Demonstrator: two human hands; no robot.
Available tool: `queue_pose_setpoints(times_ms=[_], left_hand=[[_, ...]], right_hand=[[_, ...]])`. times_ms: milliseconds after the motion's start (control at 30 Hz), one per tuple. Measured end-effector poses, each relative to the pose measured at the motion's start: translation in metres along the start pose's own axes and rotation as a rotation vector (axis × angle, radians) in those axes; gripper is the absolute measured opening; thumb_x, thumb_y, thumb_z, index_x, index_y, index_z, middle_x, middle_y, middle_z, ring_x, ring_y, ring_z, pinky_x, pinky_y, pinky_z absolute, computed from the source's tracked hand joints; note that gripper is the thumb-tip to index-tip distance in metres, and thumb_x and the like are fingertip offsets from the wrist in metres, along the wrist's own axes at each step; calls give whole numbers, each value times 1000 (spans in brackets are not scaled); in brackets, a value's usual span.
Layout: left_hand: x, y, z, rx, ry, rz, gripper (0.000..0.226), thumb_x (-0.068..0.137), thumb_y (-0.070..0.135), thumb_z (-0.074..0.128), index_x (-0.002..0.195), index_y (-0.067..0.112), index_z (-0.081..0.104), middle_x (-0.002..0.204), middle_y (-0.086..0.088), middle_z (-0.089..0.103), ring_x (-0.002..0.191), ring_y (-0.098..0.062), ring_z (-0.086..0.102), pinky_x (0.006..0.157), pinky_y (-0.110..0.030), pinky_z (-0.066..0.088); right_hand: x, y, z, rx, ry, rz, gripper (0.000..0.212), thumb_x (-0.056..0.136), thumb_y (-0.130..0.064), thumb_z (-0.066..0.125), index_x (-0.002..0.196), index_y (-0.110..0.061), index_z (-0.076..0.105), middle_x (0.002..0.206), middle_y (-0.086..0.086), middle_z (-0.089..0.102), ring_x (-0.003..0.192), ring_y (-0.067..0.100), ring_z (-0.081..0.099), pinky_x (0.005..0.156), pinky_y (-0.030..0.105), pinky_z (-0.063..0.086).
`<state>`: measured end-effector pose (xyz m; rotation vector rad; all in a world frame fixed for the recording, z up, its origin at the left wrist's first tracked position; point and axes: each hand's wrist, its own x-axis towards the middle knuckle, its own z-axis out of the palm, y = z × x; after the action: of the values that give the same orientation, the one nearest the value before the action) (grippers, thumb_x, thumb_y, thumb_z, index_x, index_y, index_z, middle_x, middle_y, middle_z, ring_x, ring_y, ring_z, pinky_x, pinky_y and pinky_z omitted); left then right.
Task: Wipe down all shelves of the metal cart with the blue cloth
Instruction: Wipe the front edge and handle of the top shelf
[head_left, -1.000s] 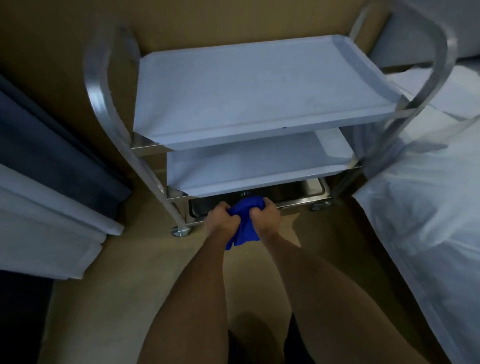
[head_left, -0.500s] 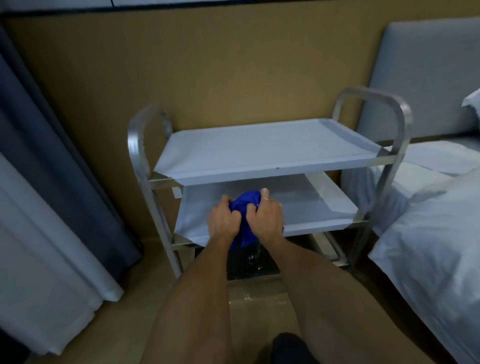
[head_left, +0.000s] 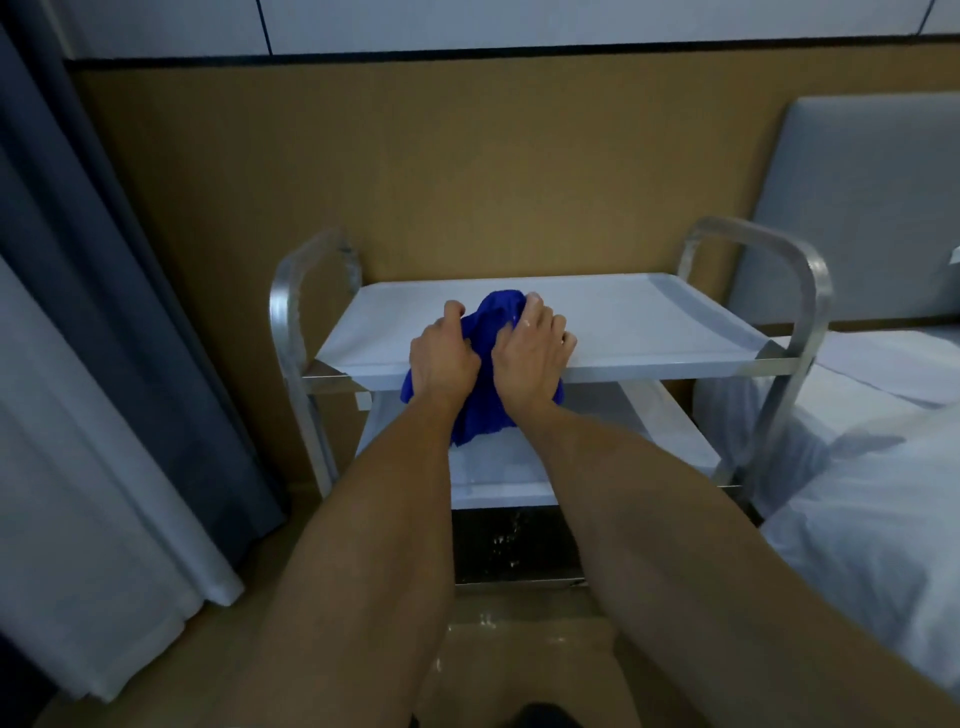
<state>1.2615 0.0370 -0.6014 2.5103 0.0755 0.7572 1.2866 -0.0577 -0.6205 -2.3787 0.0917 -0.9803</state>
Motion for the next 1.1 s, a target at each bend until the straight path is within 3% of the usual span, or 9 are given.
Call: queue_pose_setpoints(times_ms=[133,233,333,500,567,700,800,900,1100], left_hand=[[13,-14,10,97,-5,-72,32,97,24,52,128,15,50,118,-10,62,109,-29,56,93,-42,43],[12,-36,11,235,112,-97,30,100,25,44,126,14,53,125,-12,56,116,-28,48,101,-40,34],[5,-61,1,331,263,-131,43,93,11,49,136,15,45,149,-19,36,136,-32,33,113,-43,22],[3,-101,-26,236,409,-537,73,91,9,51,153,13,14,160,-23,9,147,-38,17,116,-51,22],[7,-115,-32,91,419,-625,69,95,10,47,154,10,11,156,-22,24,141,-38,31,111,-50,33],[16,-138,-53,-68,495,-637,28,101,19,39,123,9,54,119,-13,59,106,-32,61,87,-42,47],[17,-156,-66,-44,478,-579,32,104,31,37,108,11,62,100,-7,65,93,-23,63,79,-35,45],[12,-164,-69,-95,471,-499,29,102,35,41,98,16,62,89,0,64,82,-18,61,74,-35,49],[11,-179,-72,-173,422,-480,24,101,39,44,107,23,61,94,5,65,82,-9,62,74,-28,53]], right_hand=[[4,1,10,-147,-114,-167,54,92,-16,52,143,-14,38,139,14,43,127,30,41,107,41,29],[-10,7,24,-222,-199,-243,39,101,-22,35,135,-15,53,132,8,55,125,26,45,110,40,28],[-23,4,38,-236,-146,-204,48,101,-41,31,126,-13,61,125,9,60,123,28,47,114,47,23],[-34,-11,46,-290,-152,-160,59,100,-47,24,135,-11,55,141,13,52,137,31,39,118,52,12],[-35,-14,46,-299,-162,-152,58,101,-46,25,139,-12,53,145,12,50,139,30,37,118,53,11],[-41,-23,50,-339,-159,-166,67,100,-49,15,143,-11,48,148,11,47,141,29,35,119,54,12],[-54,-52,60,-323,-224,-324,80,93,-62,15,149,-9,39,153,13,41,144,30,31,117,55,13],[-76,-109,88,-285,-356,-630,84,92,-63,37,154,-8,24,159,14,29,149,31,20,118,55,10],[-106,-159,109,-329,-378,-571,78,97,-42,47,157,-9,9,162,14,21,151,31,16,119,54,12]])
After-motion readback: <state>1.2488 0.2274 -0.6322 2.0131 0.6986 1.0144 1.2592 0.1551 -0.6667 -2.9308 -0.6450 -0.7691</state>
